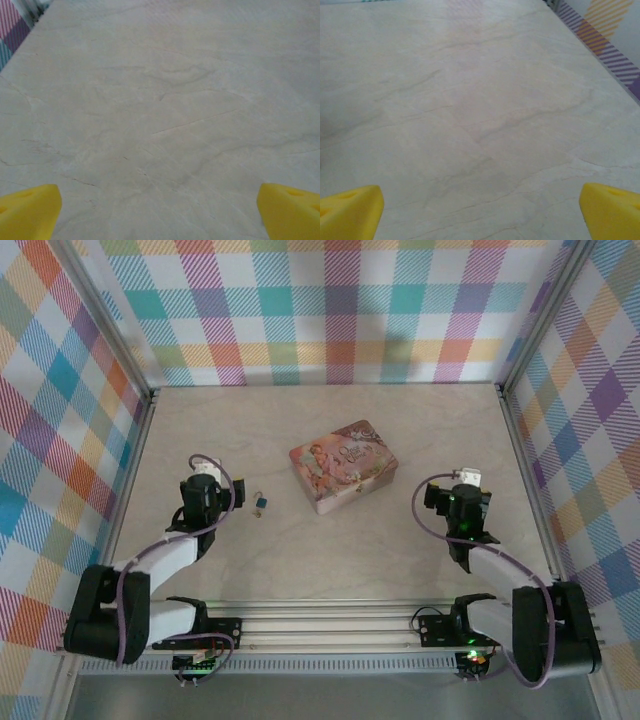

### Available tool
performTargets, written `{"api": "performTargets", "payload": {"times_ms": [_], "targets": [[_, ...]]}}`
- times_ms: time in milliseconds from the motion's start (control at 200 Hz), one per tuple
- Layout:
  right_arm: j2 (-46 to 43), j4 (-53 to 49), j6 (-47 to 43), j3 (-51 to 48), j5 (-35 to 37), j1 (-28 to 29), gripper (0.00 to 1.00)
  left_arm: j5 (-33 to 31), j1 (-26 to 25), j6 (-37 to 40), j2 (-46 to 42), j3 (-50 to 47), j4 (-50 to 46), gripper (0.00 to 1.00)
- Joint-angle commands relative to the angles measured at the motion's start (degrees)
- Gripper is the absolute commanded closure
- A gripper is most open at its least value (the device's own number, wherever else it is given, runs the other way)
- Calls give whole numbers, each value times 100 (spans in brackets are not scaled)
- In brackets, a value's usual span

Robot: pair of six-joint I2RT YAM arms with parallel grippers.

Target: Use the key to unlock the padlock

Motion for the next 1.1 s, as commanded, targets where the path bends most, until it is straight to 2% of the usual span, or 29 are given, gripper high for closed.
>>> {"api": "performTargets", "payload": {"times_ms": [0,60,205,335,375,440,545,605,660,710,750,1100], "targets": [[271,1406,11,-103,-548,-97,0,290,125,-26,300,-182,1233,0],[493,1885,-60,-162,-659,-114,0,371,166,-121,559,-264,1760,0],[1010,2771,-371,-197,-870,-183,0,430,178,-30,1224,-255,2328,0],[1772,3809,-260,-359,-936,-359,0,570,176,69,1825,-404,3133,0],[1956,4111,-324,-401,-1042,-362,0,624,182,74,1794,-309,2884,0],[1965,3979,-404,-361,-1284,-363,0,782,254,50,1833,-155,2639,0],[2457,3951,-408,-51,-1203,-379,0,1152,545,-204,1845,118,2114,0],[2265,2752,-294,377,-1157,-385,0,1155,569,-215,1846,118,2117,0],[2438,2786,-305,550,-1097,-398,0,1150,574,-215,1851,118,2130,0],[2358,2233,-259,736,-1129,-413,0,1147,567,-218,1855,108,2146,0],[2422,2465,-276,686,-1142,-429,0,1141,572,-221,1849,108,2152,0],[2372,2369,-289,692,-1159,-427,0,1131,558,-210,1848,99,2151,0]]}}
